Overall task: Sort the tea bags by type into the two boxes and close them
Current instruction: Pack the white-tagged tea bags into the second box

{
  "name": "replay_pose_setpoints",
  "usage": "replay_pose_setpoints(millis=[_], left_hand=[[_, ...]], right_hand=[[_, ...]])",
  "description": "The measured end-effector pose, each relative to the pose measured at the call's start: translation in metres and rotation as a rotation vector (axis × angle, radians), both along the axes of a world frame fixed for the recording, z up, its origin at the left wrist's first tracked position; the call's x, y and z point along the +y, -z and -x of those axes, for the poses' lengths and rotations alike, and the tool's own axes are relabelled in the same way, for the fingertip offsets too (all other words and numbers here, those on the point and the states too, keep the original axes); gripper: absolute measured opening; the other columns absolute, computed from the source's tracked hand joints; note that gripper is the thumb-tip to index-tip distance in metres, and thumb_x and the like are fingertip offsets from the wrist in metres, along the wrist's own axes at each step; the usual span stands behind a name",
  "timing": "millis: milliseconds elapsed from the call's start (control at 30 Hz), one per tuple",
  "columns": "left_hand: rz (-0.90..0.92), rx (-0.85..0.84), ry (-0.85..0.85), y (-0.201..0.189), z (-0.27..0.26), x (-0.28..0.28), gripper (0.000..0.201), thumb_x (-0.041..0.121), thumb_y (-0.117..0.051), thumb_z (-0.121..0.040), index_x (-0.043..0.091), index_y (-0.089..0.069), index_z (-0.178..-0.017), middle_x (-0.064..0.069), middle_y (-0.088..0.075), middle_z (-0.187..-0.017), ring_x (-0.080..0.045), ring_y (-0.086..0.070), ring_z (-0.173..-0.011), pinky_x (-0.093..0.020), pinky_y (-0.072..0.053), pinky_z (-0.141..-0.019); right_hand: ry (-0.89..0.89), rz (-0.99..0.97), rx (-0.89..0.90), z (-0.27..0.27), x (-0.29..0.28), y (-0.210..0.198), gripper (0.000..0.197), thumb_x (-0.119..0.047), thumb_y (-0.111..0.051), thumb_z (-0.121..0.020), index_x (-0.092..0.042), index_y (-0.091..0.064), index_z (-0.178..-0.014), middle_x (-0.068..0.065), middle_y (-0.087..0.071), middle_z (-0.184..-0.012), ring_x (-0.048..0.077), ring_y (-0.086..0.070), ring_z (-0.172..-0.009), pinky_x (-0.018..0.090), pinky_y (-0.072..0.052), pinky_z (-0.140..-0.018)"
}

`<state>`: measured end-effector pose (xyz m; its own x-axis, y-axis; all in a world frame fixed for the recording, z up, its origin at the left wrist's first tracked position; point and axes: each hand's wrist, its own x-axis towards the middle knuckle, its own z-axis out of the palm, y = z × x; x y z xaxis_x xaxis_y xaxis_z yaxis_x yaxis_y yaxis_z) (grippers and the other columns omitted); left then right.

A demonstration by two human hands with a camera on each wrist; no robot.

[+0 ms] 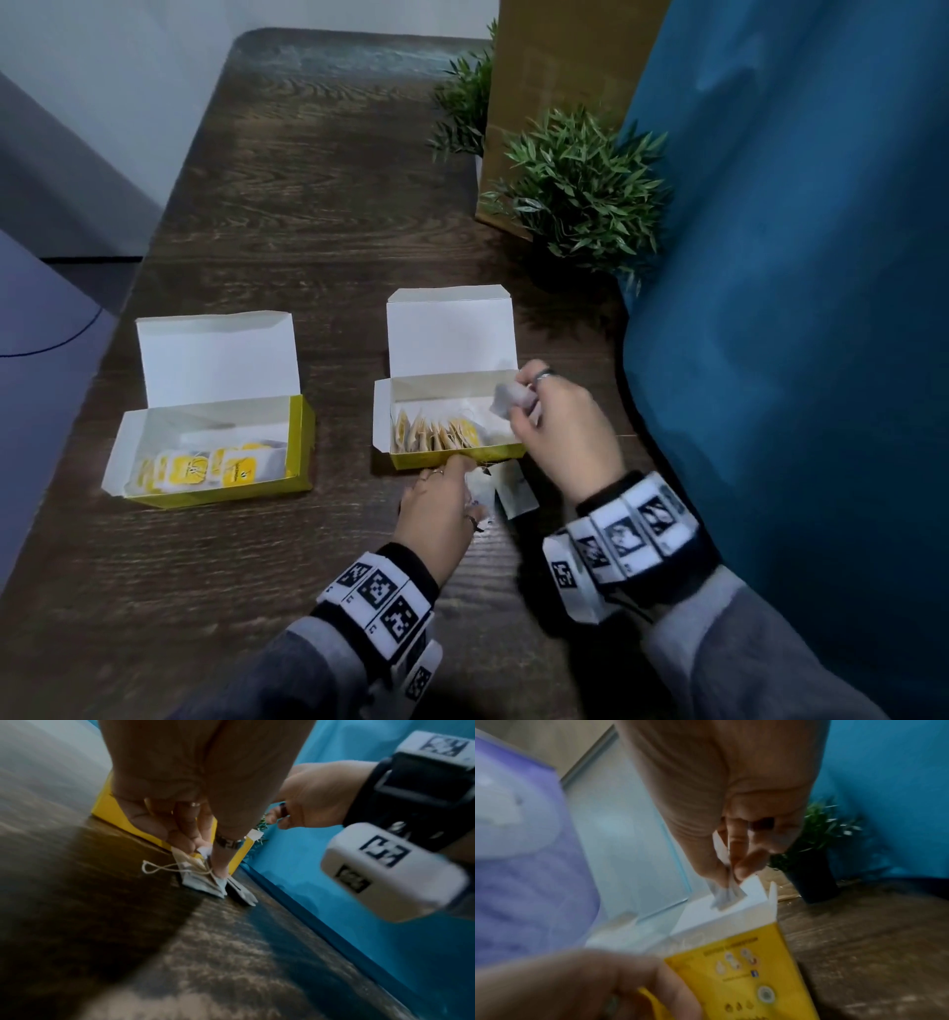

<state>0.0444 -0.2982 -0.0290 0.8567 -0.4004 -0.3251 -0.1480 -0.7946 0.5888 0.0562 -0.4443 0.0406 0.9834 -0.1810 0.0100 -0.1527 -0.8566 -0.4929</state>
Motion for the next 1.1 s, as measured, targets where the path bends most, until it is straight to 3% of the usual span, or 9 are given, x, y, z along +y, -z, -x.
replay_pose_setpoints(millis=[167,267,367,467,600,767,867,1000,1100], left_hand=[[0.36,0.052,-0.101,-0.019,0.005,0.015,0.031,0.008,-0.06,-0.084,0.025,-0.048,-0.106,0.007,-0.049,-0.076,-0.002,-0.048,-0.069,-0.013,-0.038,-0.064],[0.542,-0.088,-0.182,-0.037,0.008,0.031,0.031,0.003,-0.063,-0.082,0.025,-0.053,-0.101,0.004,-0.05,-0.077,0.0,-0.049,-0.069,-0.008,-0.04,-0.064],[0.632,-0.337,-0.371,-0.045,0.001,0.049,0.038,0.003,-0.065,-0.08,0.035,-0.051,-0.095,0.001,-0.052,-0.085,-0.005,-0.052,-0.079,-0.007,-0.042,-0.071],[0.732,-0.364,-0.536,-0.042,-0.016,0.059,0.041,0.001,-0.061,-0.083,0.037,-0.048,-0.096,0.003,-0.049,-0.085,-0.004,-0.052,-0.077,-0.009,-0.043,-0.072],[0.825,-0.238,-0.614,-0.041,-0.034,0.058,0.029,-0.001,-0.058,-0.085,0.021,-0.049,-0.103,0.004,-0.047,-0.083,0.006,-0.051,-0.068,-0.007,-0.044,-0.066],[0.828,-0.189,-0.546,-0.035,-0.039,0.059,0.041,-0.002,-0.061,-0.083,0.035,-0.05,-0.097,0.001,-0.049,-0.087,0.003,-0.05,-0.07,-0.009,-0.047,-0.068],[0.813,-0.168,-0.531,-0.033,-0.038,0.058,0.043,-0.004,-0.062,-0.081,0.035,-0.05,-0.096,0.0,-0.05,-0.088,-0.002,-0.052,-0.074,-0.009,-0.047,-0.069],[0.795,-0.154,-0.521,-0.03,-0.039,0.058,0.045,-0.005,-0.062,-0.081,0.036,-0.05,-0.095,0.001,-0.05,-0.088,-0.005,-0.053,-0.075,-0.009,-0.047,-0.068],[0.787,-0.149,-0.517,-0.028,-0.039,0.059,0.044,-0.004,-0.063,-0.08,0.036,-0.051,-0.094,0.0,-0.051,-0.089,-0.002,-0.053,-0.074,-0.01,-0.047,-0.068]], right_hand=[[-0.118,0.466,0.196,-0.023,0.024,0.017,0.023,-0.014,-0.041,-0.092,-0.017,-0.052,-0.112,0.004,-0.068,-0.105,0.026,-0.061,-0.103,0.038,-0.036,-0.089],[-0.149,0.54,0.334,-0.03,0.028,0.015,0.026,-0.011,-0.04,-0.092,-0.017,-0.052,-0.114,0.004,-0.066,-0.107,0.026,-0.059,-0.105,0.042,-0.031,-0.095],[-0.185,0.545,0.404,-0.036,0.03,0.014,0.017,-0.014,-0.043,-0.092,-0.017,-0.057,-0.101,0.001,-0.064,-0.091,0.024,-0.061,-0.091,0.044,-0.029,-0.099],[-0.218,0.466,0.475,-0.042,0.027,0.018,0.013,-0.023,-0.045,-0.091,-0.017,-0.056,-0.087,-0.004,-0.058,-0.074,0.022,-0.057,-0.071,0.047,-0.023,-0.104],[-0.278,0.451,0.484,-0.044,0.021,0.02,0.018,-0.024,-0.046,-0.093,-0.022,-0.063,-0.096,-0.005,-0.068,-0.094,0.019,-0.063,-0.083,0.046,-0.023,-0.1],[-0.316,0.312,0.537,-0.048,0.021,0.01,0.023,-0.028,-0.051,-0.091,-0.025,-0.057,-0.113,-0.005,-0.062,-0.114,0.02,-0.058,-0.106,0.043,-0.031,-0.098],[-0.336,0.291,0.57,-0.053,0.024,0.009,0.038,-0.027,-0.054,-0.089,-0.025,-0.047,-0.126,-0.002,-0.053,-0.13,0.023,-0.056,-0.111,0.036,-0.045,-0.082],[-0.345,0.24,0.622,-0.058,0.027,0.015,0.048,-0.017,-0.055,-0.084,-0.033,-0.047,-0.128,-0.006,-0.05,-0.133,0.019,-0.053,-0.114,0.033,-0.048,-0.082],[-0.349,0.182,0.681,-0.061,0.027,0.017,0.038,-0.011,-0.058,-0.082,-0.023,-0.056,-0.118,-0.004,-0.056,-0.118,0.018,-0.056,-0.106,0.029,-0.048,-0.082]])
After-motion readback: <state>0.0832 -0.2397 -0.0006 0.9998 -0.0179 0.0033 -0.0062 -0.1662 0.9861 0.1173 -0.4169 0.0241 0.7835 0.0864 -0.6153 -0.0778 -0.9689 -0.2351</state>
